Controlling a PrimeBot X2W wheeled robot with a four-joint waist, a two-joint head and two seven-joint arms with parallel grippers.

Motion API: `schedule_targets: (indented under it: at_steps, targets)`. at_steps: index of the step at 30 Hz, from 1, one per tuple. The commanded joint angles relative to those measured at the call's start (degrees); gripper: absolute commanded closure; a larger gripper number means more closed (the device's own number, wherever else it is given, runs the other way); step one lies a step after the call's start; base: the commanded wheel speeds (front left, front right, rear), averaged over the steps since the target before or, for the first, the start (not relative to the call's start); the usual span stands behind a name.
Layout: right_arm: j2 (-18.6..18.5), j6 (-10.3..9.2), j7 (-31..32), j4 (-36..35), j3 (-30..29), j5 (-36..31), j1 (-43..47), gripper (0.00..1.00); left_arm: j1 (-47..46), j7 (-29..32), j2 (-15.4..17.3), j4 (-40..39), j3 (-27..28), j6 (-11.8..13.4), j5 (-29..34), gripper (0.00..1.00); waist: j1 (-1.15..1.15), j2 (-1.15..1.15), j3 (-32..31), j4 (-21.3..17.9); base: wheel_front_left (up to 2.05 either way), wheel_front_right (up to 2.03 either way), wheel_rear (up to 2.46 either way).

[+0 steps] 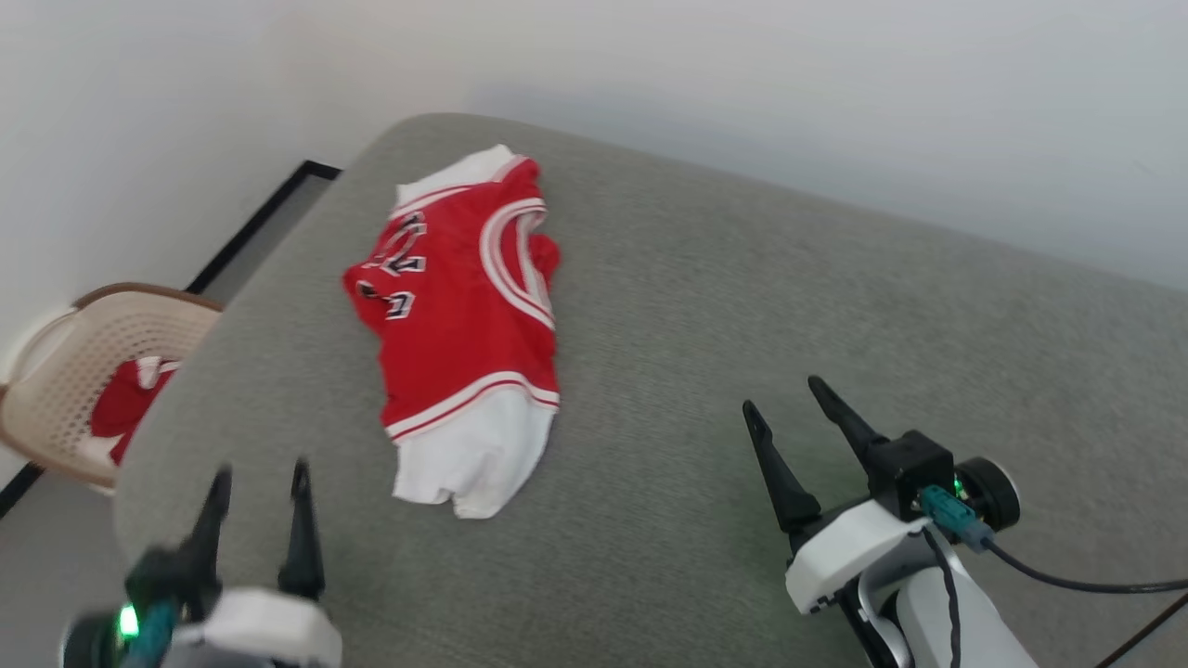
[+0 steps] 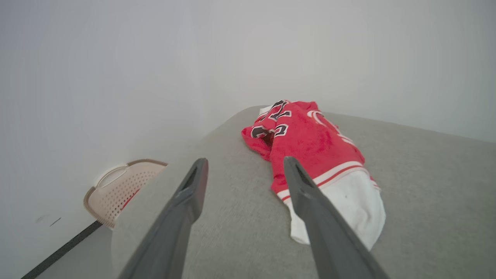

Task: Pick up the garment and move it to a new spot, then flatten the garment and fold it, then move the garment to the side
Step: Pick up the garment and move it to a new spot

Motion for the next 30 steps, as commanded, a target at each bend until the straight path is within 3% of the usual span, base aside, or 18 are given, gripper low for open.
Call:
schedule_targets:
  at_steps: [1, 5, 9, 16, 22, 27, 30]
  targets:
    - [-0.1, -0.04, -0.3, -0.3, 0.1, -0.4, -1.1, 0.00, -3.4, -0.3, 1.6, 0.3, -0.8, -0.7, 1.2, 0.00, 0.00, 0.00, 2.5, -3.1, 0.00, 0.00, 0.00]
    - [-0.1, -0.04, -0.3, -0.5, -0.5, -1.1, -2.7, 0.00, -13.5, -0.3, 5.2, 5.0, -4.3, -2.4, 0.4, 0.00, 0.00, 0.00, 6.6, -7.4, 0.00, 0.00, 0.00]
    - [-0.1, -0.04, -0.3, -0.9, -1.0, -1.3, -4.0, 0.00, -22.3, 3.9, 8.3, 11.3, -7.7, -2.8, -3.3, 0.00, 0.00, 0.00, 9.7, -10.6, 0.00, 0.00, 0.00]
    - [0.0, -0.04, -0.3, -2.3, -0.6, -0.5, -6.7, 0.00, -37.5, 18.6, 20.1, 21.7, -22.3, -2.7, -20.4, 0.00, 0.00, 0.00, 15.7, -17.4, 0.00, 0.00, 0.00]
    - [0.0, -0.04, -0.3, -3.4, 1.2, 0.2, -8.4, 0.00, -44.8, 31.2, 27.1, 29.3, -26.7, -2.7, -33.4, 0.00, 0.00, 0.00, 19.3, -21.6, 0.00, 0.00, 0.00]
    - [-0.1, -0.04, -0.3, -3.9, 2.4, -0.4, -9.1, 0.00, -48.6, 38.0, 29.8, 35.5, -28.7, -2.7, -37.0, 0.00, 0.00, 0.00, 21.1, -23.7, 0.00, 0.00, 0.00]
    - [0.0, -0.04, -0.3, -4.1, 2.6, -0.7, -9.4, 0.00, -50.0, 39.8, 29.8, 37.4, -29.9, -2.7, -39.1, 0.00, 0.00, 0.00, 21.7, -24.2, 0.00, 0.00, 0.00]
